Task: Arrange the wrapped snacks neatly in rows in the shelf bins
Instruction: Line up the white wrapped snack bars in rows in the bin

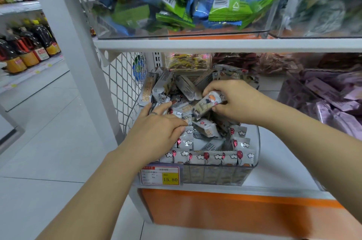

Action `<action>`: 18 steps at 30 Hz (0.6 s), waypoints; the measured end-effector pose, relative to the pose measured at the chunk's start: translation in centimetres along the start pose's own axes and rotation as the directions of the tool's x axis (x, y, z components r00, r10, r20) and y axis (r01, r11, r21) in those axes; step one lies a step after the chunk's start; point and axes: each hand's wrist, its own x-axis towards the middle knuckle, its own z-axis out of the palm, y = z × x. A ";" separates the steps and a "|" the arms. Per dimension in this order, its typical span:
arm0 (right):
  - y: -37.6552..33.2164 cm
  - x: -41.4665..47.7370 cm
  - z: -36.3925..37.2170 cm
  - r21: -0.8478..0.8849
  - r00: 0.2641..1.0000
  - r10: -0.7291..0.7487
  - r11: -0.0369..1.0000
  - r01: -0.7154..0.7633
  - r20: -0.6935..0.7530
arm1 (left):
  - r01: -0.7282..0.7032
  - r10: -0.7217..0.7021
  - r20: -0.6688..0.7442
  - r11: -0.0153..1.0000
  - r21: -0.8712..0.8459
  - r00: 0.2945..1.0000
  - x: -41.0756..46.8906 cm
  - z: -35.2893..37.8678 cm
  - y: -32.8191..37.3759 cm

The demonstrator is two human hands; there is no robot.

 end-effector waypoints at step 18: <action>-1.1 4.7 5.9 -0.046 0.975 0.107 0.994 -0.100 0.193 | -0.012 0.011 -0.019 1.000 -0.004 1.000 -0.1 0.1 -0.2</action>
